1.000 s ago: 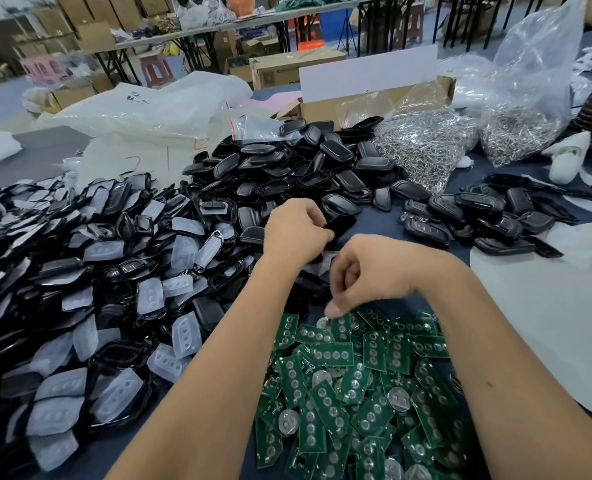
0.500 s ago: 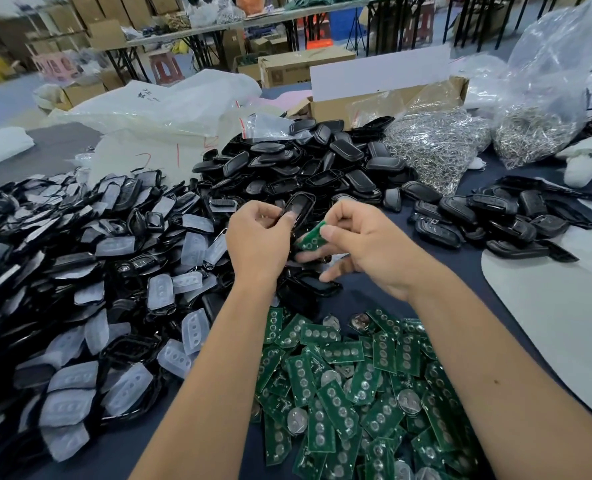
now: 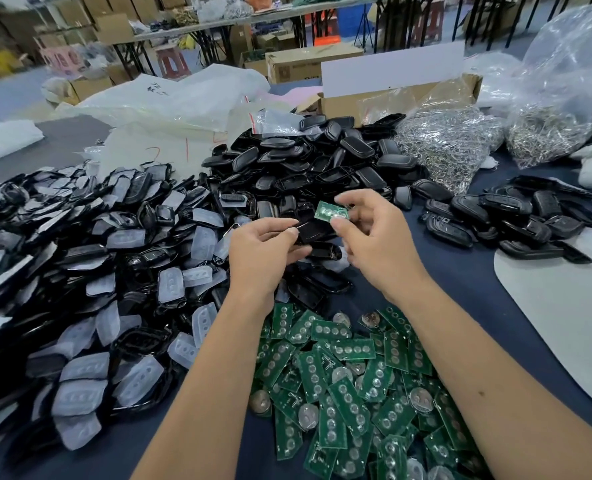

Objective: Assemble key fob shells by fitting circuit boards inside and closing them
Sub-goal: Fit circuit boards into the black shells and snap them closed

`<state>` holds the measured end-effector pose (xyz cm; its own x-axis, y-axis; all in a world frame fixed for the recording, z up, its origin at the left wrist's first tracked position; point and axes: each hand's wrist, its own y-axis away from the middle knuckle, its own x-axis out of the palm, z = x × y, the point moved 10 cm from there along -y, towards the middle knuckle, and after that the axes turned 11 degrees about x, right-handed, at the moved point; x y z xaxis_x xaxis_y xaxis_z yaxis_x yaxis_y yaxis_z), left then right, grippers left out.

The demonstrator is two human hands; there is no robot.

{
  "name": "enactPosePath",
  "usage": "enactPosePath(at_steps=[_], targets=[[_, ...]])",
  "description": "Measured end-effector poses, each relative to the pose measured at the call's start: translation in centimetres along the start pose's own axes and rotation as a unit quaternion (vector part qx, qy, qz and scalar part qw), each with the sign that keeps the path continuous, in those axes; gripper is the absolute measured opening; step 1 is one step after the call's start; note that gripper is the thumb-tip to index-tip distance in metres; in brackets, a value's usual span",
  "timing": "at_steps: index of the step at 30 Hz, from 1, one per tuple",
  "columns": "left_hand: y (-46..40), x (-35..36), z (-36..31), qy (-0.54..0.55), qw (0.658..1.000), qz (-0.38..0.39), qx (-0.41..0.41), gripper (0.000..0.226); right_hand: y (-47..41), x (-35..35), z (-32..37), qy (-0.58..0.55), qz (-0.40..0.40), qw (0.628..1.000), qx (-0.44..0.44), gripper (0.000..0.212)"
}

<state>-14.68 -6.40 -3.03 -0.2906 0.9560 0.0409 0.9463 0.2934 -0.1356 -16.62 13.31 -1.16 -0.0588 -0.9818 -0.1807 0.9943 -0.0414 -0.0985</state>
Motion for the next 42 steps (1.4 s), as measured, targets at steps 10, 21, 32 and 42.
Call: enactPosePath(at_steps=[10,21,32,42], targets=[[0.4,1.0,-0.1,0.01,1.0,0.023,0.004,0.016,0.6,-0.1,0.3,-0.011,-0.024,1.0,-0.008,0.008],[0.6,1.0,-0.2,0.01,0.999,0.025,0.018,0.009,0.3,-0.1,0.0,-0.011,-0.013,1.0,-0.004,0.007],[0.3,0.6,-0.2,-0.001,0.999,0.021,0.03,0.011,0.3,0.0,-0.5,-0.027,-0.021,0.999,0.019,0.008],[0.1,0.8,-0.4,-0.037,0.997,0.038,0.054,0.014,0.0,-0.1,-1.7,-0.018,-0.042,0.998,0.051,0.016]])
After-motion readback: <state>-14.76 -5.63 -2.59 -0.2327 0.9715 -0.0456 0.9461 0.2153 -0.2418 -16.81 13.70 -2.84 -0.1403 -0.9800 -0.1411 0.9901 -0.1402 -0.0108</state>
